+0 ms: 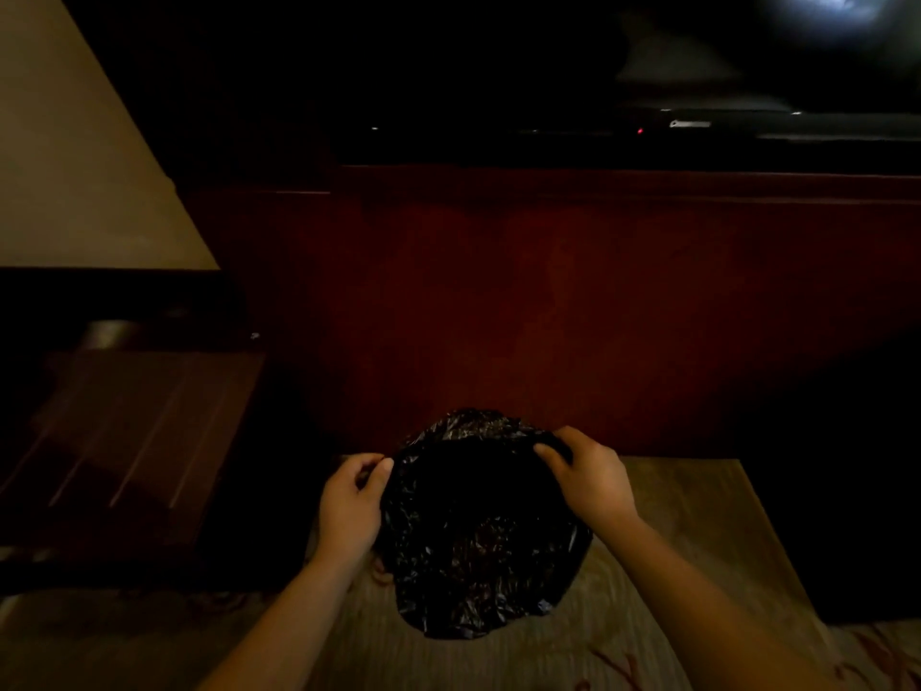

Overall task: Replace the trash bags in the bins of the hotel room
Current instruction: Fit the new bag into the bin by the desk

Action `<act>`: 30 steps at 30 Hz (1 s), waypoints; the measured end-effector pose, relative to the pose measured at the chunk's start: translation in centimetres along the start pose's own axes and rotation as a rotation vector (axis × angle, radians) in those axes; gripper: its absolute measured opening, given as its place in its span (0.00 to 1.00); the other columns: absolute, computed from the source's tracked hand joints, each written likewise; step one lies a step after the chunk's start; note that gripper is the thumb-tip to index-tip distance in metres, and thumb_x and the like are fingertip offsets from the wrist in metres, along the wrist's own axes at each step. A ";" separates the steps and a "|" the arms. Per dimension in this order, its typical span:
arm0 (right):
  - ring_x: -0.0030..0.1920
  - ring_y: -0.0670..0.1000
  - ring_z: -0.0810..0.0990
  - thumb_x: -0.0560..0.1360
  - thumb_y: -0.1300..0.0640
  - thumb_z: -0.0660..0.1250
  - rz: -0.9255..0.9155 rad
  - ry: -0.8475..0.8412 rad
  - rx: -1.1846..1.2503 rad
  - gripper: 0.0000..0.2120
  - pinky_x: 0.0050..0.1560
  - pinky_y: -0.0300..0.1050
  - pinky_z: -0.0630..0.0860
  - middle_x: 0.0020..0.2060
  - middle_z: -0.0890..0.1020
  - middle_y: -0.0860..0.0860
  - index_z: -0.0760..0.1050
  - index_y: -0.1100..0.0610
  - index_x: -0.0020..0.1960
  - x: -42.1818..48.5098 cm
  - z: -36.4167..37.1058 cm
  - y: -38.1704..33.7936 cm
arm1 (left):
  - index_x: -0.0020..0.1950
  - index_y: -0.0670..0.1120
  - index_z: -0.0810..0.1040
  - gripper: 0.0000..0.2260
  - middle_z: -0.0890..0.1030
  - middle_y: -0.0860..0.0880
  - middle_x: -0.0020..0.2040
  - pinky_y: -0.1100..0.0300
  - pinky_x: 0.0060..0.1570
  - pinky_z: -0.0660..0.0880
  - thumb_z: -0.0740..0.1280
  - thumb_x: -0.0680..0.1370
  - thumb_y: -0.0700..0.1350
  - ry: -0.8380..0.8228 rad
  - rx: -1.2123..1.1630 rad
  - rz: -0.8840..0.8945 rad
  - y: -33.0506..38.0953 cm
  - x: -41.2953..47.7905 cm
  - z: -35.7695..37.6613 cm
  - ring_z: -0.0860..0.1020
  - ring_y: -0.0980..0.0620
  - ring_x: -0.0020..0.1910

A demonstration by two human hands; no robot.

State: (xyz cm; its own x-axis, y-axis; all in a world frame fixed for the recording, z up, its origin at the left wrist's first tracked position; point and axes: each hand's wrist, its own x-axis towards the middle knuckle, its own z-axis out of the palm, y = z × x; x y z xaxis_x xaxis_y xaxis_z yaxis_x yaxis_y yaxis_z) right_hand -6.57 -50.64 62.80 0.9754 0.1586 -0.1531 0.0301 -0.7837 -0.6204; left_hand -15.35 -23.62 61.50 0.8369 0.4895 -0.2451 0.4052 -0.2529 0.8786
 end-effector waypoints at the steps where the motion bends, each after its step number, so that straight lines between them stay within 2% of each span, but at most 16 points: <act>1: 0.23 0.46 0.72 0.80 0.43 0.62 0.002 -0.009 0.001 0.13 0.23 0.39 0.64 0.31 0.79 0.50 0.75 0.51 0.57 0.6 0.4 -0.4 | 0.58 0.47 0.78 0.10 0.79 0.53 0.49 0.52 0.52 0.75 0.65 0.81 0.50 -0.007 -0.006 -0.011 -0.1 0.4 -0.2 0.78 0.49 0.51; 5: 0.23 0.46 0.72 0.81 0.45 0.62 -0.004 -0.051 0.060 0.10 0.22 0.38 0.63 0.32 0.80 0.51 0.75 0.50 0.55 3.2 2.4 -0.8 | 0.57 0.51 0.76 0.07 0.77 0.56 0.51 0.56 0.52 0.74 0.67 0.80 0.48 -0.005 -0.070 -0.058 -0.8 2.0 -0.4 0.78 0.54 0.52; 7: 0.24 0.47 0.72 0.81 0.47 0.62 0.024 -0.058 0.156 0.07 0.23 0.39 0.64 0.34 0.81 0.52 0.75 0.49 0.54 4.8 3.9 -0.7 | 0.59 0.52 0.75 0.12 0.75 0.58 0.52 0.59 0.51 0.74 0.71 0.77 0.47 -0.003 -0.113 -0.106 -1.7 2.8 -0.5 0.76 0.59 0.49; 11: 0.26 0.50 0.72 0.82 0.51 0.62 0.123 -0.040 0.399 0.09 0.27 0.47 0.67 0.32 0.78 0.53 0.76 0.53 0.46 8.7 8.3 0.5 | 0.67 0.52 0.70 0.25 0.76 0.50 0.58 0.47 0.56 0.75 0.75 0.73 0.41 -0.054 -0.271 -0.335 -6.1 5.0 0.0 0.78 0.49 0.55; 14: 0.30 0.49 0.75 0.83 0.53 0.60 0.193 -0.045 0.482 0.11 0.31 0.47 0.69 0.33 0.78 0.51 0.76 0.54 0.44 10.6 12.1 1.9 | 0.66 0.43 0.73 0.21 0.78 0.46 0.57 0.49 0.54 0.73 0.73 0.75 0.37 -0.133 -0.289 -0.498 -11.0 5.7 1.3 0.78 0.48 0.53; 16: 0.31 0.48 0.75 0.83 0.54 0.60 0.235 -0.050 0.488 0.11 0.33 0.46 0.70 0.34 0.78 0.50 0.75 0.54 0.44 11.6 14.7 2.8 | 0.57 0.36 0.79 0.11 0.81 0.36 0.52 0.45 0.57 0.74 0.71 0.75 0.34 -0.135 -0.269 -0.513 -14.0 5.9 2.2 0.79 0.44 0.49; 17: 0.31 0.48 0.75 0.83 0.55 0.59 0.249 -0.051 0.486 0.11 0.33 0.45 0.70 0.34 0.78 0.51 0.75 0.54 0.44 12.1 16.0 3.3 | 0.49 0.36 0.80 0.05 0.79 0.30 0.50 0.41 0.61 0.72 0.72 0.75 0.36 -0.111 -0.259 -0.496 -15.2 6.0 2.7 0.79 0.38 0.50; 18: 0.32 0.50 0.76 0.83 0.55 0.59 0.262 -0.049 0.491 0.10 0.33 0.47 0.71 0.35 0.79 0.53 0.76 0.55 0.45 12.5 17.2 3.5 | 0.42 0.38 0.79 0.08 0.79 0.28 0.50 0.42 0.60 0.72 0.75 0.74 0.42 -0.062 -0.246 -0.480 -16.3 6.4 2.9 0.79 0.35 0.52; 19: 0.33 0.52 0.77 0.83 0.56 0.59 0.273 -0.049 0.493 0.10 0.35 0.49 0.72 0.37 0.80 0.55 0.77 0.56 0.48 12.9 18.4 3.6 | 0.39 0.40 0.78 0.18 0.82 0.34 0.44 0.44 0.52 0.75 0.78 0.69 0.53 -0.036 -0.227 -0.450 -17.4 7.0 3.1 0.80 0.39 0.48; 20: 0.34 0.52 0.78 0.83 0.57 0.60 0.274 -0.048 0.494 0.09 0.37 0.51 0.73 0.37 0.80 0.54 0.77 0.58 0.51 13.1 19.6 3.7 | 0.39 0.40 0.78 0.28 0.81 0.45 0.34 0.49 0.42 0.74 0.79 0.60 0.64 -0.012 -0.202 -0.422 -18.9 7.7 3.0 0.80 0.47 0.39; 21: 0.36 0.53 0.78 0.83 0.57 0.60 0.272 -0.055 0.496 0.09 0.41 0.55 0.76 0.37 0.79 0.53 0.77 0.60 0.54 13.3 21.0 3.7 | 0.40 0.41 0.78 0.34 0.76 0.52 0.27 0.53 0.37 0.69 0.76 0.54 0.70 0.023 -0.189 -0.390 -21.0 8.7 2.9 0.76 0.51 0.33; 22: 0.40 0.54 0.80 0.83 0.57 0.60 0.268 -0.063 0.493 0.09 0.47 0.59 0.77 0.39 0.78 0.52 0.76 0.61 0.55 13.6 22.3 3.6 | 0.41 0.43 0.79 0.32 0.73 0.53 0.25 0.54 0.35 0.67 0.74 0.55 0.70 0.061 -0.177 -0.364 -22.5 9.8 2.8 0.73 0.51 0.31; 24: 0.47 0.58 0.80 0.83 0.57 0.60 0.255 -0.080 0.461 0.13 0.56 0.65 0.75 0.47 0.81 0.55 0.75 0.62 0.63 14.4 25.1 3.6 | 0.43 0.47 0.80 0.20 0.75 0.50 0.30 0.52 0.36 0.71 0.74 0.68 0.63 0.122 -0.141 -0.319 -25.1 12.0 2.4 0.76 0.48 0.34; 26: 0.50 0.57 0.81 0.83 0.54 0.60 0.227 -0.075 0.431 0.17 0.58 0.64 0.77 0.53 0.81 0.54 0.72 0.61 0.68 15.6 27.9 3.7 | 0.44 0.50 0.79 0.06 0.75 0.46 0.34 0.60 0.36 0.72 0.71 0.76 0.51 0.159 -0.132 -0.227 -27.0 14.5 2.3 0.77 0.56 0.34; 28: 0.56 0.58 0.80 0.83 0.52 0.60 0.218 -0.058 0.433 0.20 0.61 0.63 0.76 0.57 0.80 0.55 0.70 0.60 0.71 17.1 30.6 4.0 | 0.47 0.50 0.78 0.01 0.78 0.47 0.37 0.60 0.39 0.74 0.68 0.78 0.46 0.193 -0.107 -0.135 -29.2 17.4 2.6 0.78 0.57 0.37; 30: 0.56 0.59 0.80 0.82 0.51 0.61 0.191 -0.044 0.455 0.17 0.58 0.64 0.77 0.57 0.80 0.56 0.72 0.58 0.68 18.6 33.2 4.6 | 0.49 0.49 0.79 0.03 0.81 0.48 0.43 0.57 0.43 0.77 0.68 0.78 0.47 0.209 -0.127 -0.102 -31.2 20.1 3.2 0.80 0.58 0.41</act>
State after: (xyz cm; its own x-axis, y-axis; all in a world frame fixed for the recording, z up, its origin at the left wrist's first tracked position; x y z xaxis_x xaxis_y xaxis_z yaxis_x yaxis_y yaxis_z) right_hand 4.47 -31.32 31.58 0.9437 0.0707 -0.3231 -0.2564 -0.4608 -0.8497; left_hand -9.99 -8.54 27.89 0.6945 0.6722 -0.2566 0.4231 -0.0931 0.9013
